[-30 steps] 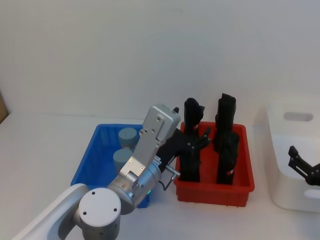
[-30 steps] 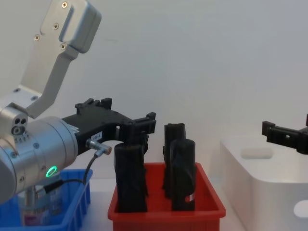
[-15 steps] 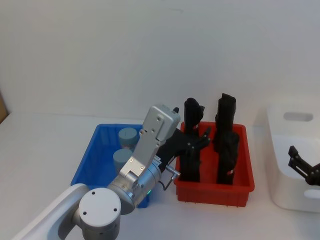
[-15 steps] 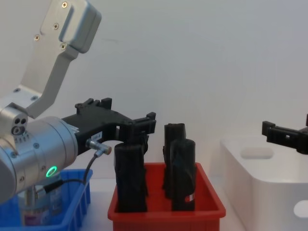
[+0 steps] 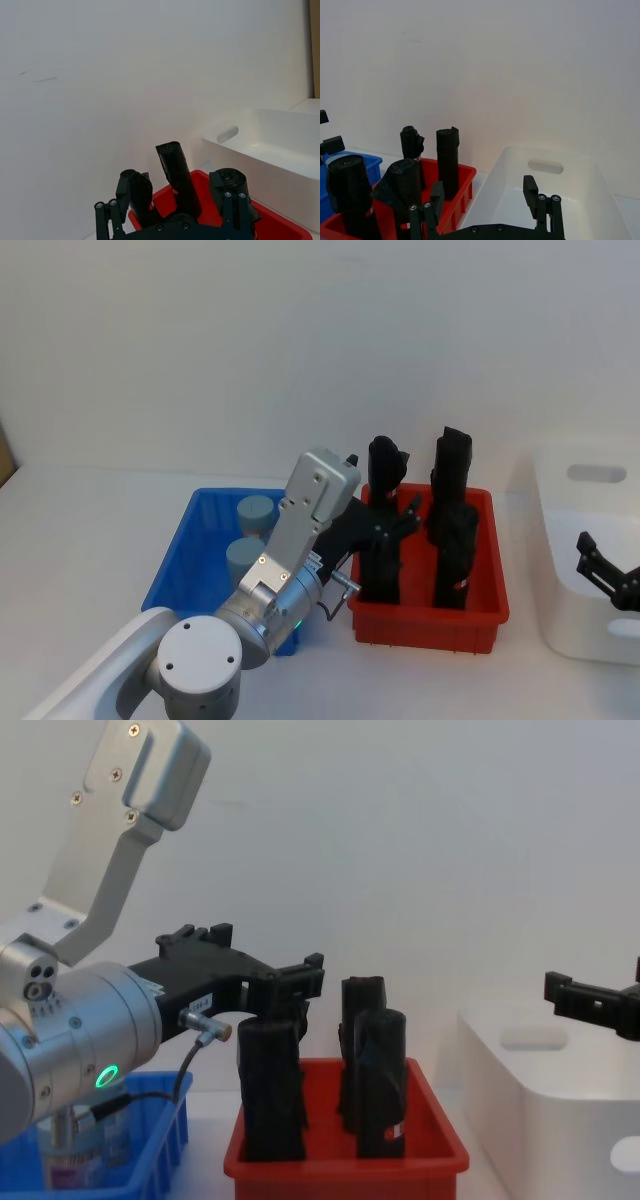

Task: Pick the cotton swabs from the blue box and place them into the white box.

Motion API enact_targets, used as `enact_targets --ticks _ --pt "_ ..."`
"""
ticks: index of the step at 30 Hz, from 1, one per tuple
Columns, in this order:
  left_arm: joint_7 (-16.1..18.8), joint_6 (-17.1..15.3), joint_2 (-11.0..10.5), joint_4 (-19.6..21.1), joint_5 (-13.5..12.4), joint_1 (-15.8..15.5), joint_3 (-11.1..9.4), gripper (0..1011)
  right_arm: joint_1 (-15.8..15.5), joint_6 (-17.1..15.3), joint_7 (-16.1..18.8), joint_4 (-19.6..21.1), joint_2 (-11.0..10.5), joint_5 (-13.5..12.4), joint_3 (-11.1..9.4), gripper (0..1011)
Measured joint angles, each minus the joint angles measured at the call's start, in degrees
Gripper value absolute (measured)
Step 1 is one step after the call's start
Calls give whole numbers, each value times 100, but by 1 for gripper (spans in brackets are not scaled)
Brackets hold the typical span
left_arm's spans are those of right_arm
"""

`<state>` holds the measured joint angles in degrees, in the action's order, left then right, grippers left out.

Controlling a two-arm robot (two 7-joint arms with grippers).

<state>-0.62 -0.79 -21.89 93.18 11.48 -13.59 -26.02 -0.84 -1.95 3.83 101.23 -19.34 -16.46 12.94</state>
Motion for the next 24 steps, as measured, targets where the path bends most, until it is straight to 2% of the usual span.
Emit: enact_targets --ticks 24 --pt "0 0 0 0 0 0 0 1003 0 0 0 0 0 0 0 1001"
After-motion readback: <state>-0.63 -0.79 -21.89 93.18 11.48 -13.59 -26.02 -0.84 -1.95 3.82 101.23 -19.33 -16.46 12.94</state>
